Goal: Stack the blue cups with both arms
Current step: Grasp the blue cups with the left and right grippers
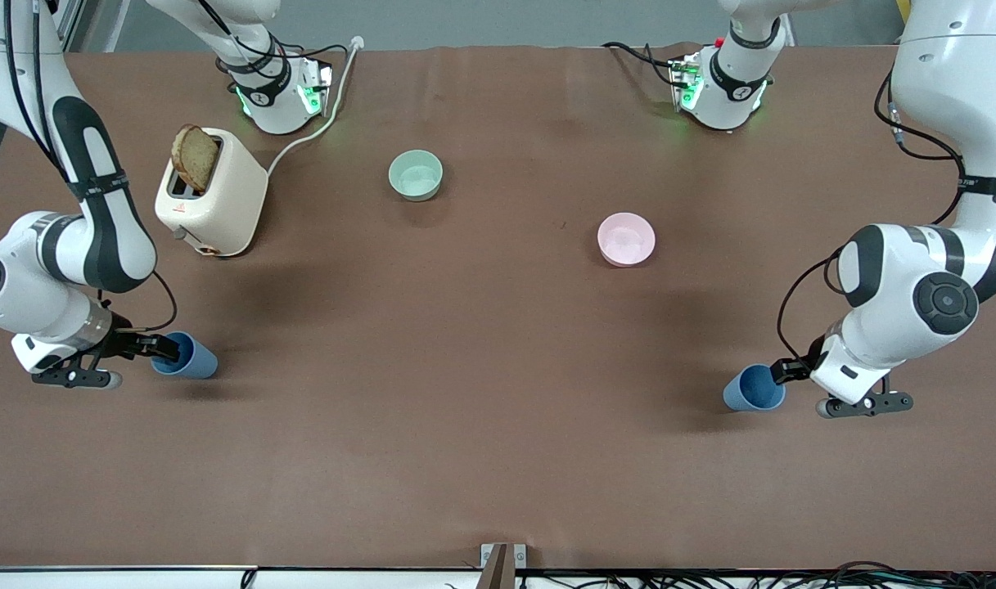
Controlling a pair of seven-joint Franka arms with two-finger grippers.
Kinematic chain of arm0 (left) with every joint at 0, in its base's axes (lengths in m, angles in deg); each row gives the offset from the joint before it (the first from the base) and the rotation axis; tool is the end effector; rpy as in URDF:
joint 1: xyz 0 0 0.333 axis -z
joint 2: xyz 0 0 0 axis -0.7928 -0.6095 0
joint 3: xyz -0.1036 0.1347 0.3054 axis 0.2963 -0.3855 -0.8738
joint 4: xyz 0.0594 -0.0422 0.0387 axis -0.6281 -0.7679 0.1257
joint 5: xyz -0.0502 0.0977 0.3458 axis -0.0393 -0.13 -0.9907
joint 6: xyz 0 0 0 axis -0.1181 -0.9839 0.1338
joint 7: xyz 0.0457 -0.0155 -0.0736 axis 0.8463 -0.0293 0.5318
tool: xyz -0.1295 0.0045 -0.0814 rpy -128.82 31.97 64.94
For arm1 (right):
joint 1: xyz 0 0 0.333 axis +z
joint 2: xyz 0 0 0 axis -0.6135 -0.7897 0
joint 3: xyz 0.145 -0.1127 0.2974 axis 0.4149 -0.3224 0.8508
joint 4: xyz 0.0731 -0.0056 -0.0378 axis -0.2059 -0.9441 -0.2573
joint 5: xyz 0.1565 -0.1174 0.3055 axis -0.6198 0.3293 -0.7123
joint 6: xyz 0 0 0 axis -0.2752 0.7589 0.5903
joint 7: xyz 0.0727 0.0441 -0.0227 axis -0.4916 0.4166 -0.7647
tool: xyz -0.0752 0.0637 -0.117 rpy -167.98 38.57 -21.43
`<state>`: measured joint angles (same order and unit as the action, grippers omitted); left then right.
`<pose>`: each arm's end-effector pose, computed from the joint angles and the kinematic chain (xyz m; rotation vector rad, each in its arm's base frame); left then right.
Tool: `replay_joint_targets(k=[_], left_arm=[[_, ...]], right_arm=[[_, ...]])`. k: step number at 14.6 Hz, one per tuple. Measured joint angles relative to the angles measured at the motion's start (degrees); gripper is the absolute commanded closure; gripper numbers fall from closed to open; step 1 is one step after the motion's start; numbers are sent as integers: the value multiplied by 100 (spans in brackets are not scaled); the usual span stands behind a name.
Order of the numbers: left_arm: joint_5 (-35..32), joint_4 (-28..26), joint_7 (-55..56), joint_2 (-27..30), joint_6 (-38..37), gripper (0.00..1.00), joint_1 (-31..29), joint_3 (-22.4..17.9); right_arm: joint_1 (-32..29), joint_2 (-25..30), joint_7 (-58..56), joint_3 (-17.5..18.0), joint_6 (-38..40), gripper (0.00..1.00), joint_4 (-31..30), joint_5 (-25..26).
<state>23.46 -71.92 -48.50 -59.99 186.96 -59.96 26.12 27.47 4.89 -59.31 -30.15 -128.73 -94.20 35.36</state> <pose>0.6747 -0.0194 0.2941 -3.1265 -0.1224 -0.0958 0.6224 -0.1224 0.2668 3.1288 -0.1037 0.0778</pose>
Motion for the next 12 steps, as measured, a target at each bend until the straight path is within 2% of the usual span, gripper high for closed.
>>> replay_joint_targets(k=[1,3,7,8,9,12], left_arm=[[0,44,5,-68,0,41,5,0],[0,127,6,-191,0,54,5,0],[1,216,9,-395,0,79,15,2],[5,230,23,-429,0,91,17,4],[7,240,40,-447,0,97,19,6],[70,303,49,-446,-4,100,27,47]], right_arm=[[0,-24,-3,2,-28,36,0,0],[1,-87,-3,4,-79,44,0,-2],[1,-207,0,5,-162,74,5,-11],[2,-219,0,6,-166,78,7,-12],[2,-220,1,6,-166,85,7,-14],[4,-220,4,11,-165,97,24,-20]])
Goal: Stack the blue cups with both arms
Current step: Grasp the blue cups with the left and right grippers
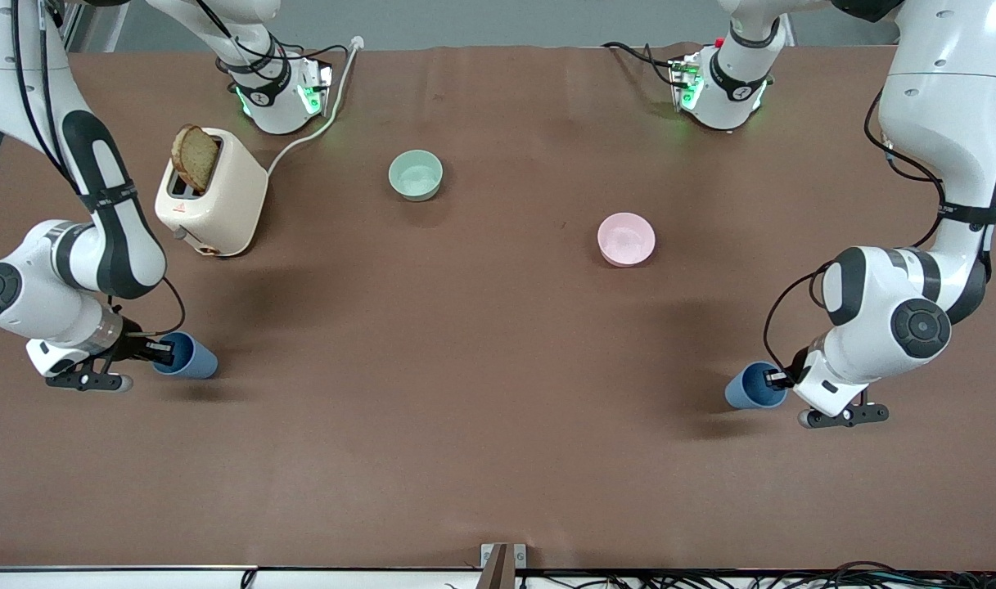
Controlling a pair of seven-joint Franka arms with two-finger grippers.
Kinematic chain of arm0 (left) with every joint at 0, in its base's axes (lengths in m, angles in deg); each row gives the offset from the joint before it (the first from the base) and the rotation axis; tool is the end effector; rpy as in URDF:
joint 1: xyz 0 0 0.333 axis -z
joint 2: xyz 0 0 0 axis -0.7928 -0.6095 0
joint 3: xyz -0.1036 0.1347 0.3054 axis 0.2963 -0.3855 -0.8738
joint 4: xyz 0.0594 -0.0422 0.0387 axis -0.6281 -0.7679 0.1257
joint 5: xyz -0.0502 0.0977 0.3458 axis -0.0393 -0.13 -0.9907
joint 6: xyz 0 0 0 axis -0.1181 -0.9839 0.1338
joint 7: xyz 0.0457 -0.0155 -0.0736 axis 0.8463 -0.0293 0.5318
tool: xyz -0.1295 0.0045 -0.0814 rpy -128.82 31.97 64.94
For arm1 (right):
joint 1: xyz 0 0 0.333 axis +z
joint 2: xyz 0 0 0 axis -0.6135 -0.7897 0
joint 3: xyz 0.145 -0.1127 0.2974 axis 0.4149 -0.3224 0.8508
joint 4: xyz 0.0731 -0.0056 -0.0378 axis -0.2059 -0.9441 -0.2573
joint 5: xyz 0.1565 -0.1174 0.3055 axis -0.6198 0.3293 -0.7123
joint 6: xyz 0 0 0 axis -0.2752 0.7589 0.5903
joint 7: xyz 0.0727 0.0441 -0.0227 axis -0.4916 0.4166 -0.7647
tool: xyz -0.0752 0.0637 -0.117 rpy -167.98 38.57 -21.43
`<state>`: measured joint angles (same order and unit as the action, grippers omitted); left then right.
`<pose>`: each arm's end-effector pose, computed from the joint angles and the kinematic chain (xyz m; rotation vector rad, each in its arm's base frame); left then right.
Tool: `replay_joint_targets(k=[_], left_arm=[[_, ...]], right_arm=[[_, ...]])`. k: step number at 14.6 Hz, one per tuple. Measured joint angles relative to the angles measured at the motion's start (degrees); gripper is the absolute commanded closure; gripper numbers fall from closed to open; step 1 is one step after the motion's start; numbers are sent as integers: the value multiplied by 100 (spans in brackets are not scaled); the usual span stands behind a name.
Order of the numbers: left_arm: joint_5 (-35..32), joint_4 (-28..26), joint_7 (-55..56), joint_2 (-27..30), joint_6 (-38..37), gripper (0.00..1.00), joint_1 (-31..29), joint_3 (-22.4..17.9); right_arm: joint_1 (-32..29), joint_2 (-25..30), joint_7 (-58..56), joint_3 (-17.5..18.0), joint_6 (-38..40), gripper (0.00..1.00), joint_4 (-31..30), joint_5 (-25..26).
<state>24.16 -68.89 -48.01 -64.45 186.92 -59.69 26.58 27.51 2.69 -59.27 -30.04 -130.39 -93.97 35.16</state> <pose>0.6863 -0.0268 0.2644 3.1244 0.1394 0.0534 0.6254 -0.1213 0.2467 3.1325 -0.1052 0.0702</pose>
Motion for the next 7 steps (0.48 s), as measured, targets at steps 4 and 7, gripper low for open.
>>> replay_joint_targets(k=[4,7], left_arm=[[-7,18,0,-13,4,100,2,-3],[-15,205,-4,3,-24,100,-8,-5]], right_arm=[[11,27,0,14,131,97,161,-19],[40,226,118,27,1293,98,752,-29]])
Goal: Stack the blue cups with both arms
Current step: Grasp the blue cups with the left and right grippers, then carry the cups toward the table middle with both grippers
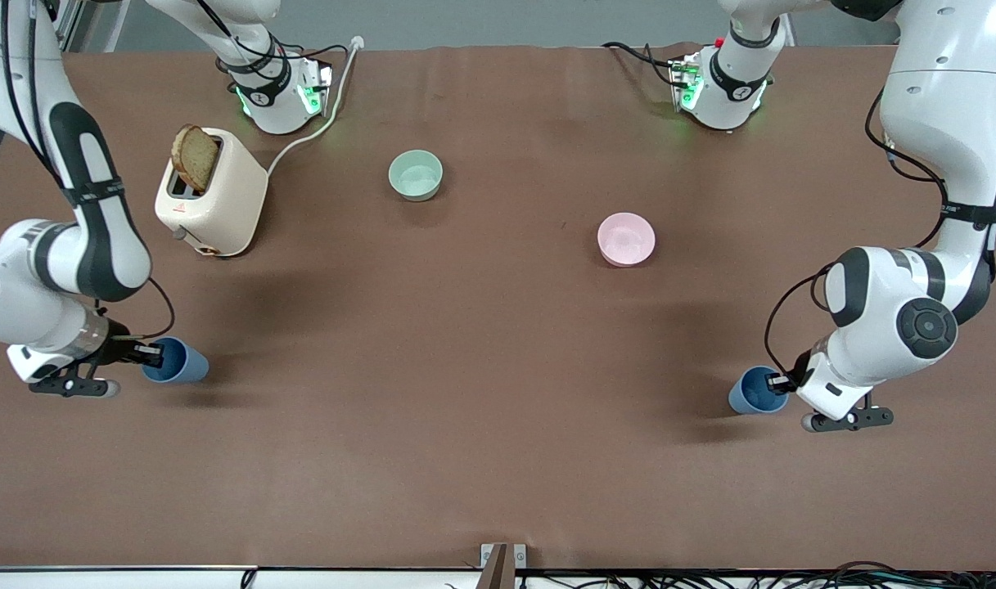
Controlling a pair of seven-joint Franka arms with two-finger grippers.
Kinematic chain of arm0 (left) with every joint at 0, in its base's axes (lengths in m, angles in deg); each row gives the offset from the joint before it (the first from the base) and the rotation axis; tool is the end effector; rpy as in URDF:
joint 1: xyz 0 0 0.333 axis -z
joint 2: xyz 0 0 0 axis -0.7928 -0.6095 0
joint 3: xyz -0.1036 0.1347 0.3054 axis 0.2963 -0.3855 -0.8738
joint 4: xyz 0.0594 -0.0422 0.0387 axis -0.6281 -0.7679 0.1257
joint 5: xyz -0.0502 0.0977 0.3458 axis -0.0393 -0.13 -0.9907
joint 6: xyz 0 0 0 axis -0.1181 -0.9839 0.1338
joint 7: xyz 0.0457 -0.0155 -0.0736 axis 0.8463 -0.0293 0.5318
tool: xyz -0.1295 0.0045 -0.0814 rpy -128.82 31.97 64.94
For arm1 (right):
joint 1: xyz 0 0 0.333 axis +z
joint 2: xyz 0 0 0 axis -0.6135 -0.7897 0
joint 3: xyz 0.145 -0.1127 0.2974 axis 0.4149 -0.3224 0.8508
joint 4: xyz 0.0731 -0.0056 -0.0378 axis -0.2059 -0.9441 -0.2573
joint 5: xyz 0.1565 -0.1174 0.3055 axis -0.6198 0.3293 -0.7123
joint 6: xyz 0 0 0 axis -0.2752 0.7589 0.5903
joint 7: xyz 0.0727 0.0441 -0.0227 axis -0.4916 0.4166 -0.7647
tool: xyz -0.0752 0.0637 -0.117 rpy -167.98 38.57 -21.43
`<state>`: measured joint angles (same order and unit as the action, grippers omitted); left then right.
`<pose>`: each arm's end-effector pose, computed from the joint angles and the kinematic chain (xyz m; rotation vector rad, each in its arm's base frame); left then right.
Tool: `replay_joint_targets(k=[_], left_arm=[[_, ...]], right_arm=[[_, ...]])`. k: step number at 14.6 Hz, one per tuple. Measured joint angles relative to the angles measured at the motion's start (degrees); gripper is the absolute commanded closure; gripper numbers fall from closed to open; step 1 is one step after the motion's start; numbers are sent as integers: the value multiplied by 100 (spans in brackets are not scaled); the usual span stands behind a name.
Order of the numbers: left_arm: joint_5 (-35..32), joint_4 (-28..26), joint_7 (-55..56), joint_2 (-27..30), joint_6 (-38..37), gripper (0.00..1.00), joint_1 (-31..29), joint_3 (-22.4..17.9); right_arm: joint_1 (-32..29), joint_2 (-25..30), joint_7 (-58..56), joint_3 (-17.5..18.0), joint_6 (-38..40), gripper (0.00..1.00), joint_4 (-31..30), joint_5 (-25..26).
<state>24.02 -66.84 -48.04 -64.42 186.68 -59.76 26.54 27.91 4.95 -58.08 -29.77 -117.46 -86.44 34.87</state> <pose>0.6966 -0.0240 0.2794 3.1230 0.1451 0.1037 0.6379 -0.1153 0.3051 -3.1292 0.1232 0.0128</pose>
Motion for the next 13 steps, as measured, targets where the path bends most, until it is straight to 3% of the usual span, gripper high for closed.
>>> replay_joint_targets(k=[4,13], left_arm=[[-1,403,-6,201,-574,100,0,28],[4,672,205,599,-1079,100,5,390]], right_arm=[[292,656,213,41,1567,99,743,-9],[553,2177,925,31,3932,99,1594,-9]])
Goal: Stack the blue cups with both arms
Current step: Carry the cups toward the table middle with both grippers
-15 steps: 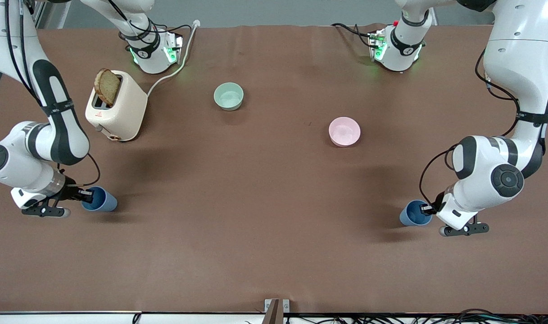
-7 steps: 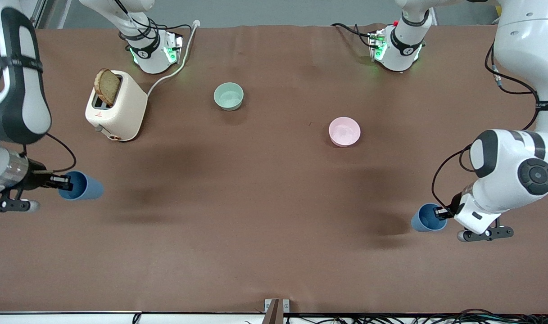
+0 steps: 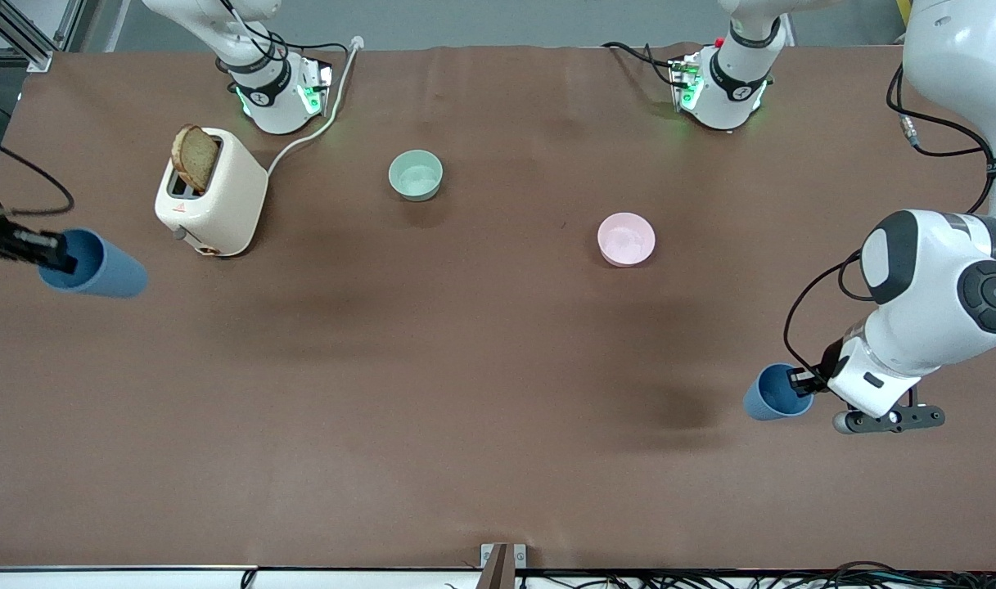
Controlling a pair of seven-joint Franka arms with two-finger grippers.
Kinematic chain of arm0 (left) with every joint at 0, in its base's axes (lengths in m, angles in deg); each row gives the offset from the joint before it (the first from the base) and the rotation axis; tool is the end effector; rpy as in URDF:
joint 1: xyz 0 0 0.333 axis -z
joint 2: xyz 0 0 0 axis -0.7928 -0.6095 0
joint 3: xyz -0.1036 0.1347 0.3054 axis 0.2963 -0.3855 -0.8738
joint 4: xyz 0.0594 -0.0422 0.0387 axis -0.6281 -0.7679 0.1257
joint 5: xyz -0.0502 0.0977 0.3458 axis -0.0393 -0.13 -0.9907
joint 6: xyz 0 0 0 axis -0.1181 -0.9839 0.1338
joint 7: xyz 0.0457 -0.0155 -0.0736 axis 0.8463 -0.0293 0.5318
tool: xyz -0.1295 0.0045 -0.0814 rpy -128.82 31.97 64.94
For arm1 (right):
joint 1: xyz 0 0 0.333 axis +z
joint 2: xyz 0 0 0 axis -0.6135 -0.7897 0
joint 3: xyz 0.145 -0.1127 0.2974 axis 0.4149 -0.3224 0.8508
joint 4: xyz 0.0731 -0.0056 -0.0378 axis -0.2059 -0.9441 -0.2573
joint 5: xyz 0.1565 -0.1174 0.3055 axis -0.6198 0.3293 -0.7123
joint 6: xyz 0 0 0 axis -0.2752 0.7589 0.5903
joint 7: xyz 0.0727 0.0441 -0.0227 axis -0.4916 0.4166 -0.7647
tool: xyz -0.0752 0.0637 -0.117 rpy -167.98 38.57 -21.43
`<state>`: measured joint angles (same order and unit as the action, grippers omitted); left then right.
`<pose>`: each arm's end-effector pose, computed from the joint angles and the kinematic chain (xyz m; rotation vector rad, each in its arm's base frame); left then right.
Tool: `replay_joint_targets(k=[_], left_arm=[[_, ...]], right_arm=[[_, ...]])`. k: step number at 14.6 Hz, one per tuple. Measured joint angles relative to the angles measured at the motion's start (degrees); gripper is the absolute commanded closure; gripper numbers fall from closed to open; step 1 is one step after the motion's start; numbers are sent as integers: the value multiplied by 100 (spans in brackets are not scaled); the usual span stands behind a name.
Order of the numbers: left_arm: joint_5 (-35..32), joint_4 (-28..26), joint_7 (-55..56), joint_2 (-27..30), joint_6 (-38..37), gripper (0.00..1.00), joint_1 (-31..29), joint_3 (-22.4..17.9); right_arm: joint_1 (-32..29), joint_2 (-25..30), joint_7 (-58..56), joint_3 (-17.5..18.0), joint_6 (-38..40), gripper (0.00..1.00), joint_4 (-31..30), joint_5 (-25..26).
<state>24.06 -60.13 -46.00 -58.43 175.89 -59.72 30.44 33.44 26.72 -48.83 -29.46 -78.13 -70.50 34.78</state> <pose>0.6970 -0.0565 0.3889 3.1114 0.1318 0.1606 0.5460 -0.0407 0.6022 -3.1173 0.2020 0.0588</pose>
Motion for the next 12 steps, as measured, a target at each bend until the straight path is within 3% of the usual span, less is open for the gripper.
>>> replay_joint_targets(k=[3,7,12], left_arm=[[0,82,462,33,-204,100,7,208],[0,118,1451,41,-298,100,84,718],[-4,133,3229,-84,-315,100,1273,876]], right_arm=[[1,283,72,6,309,99,-22,0],[178,202,104,23,-94,99,-111,-1],[652,169,642,35,-211,99,-113,1]])
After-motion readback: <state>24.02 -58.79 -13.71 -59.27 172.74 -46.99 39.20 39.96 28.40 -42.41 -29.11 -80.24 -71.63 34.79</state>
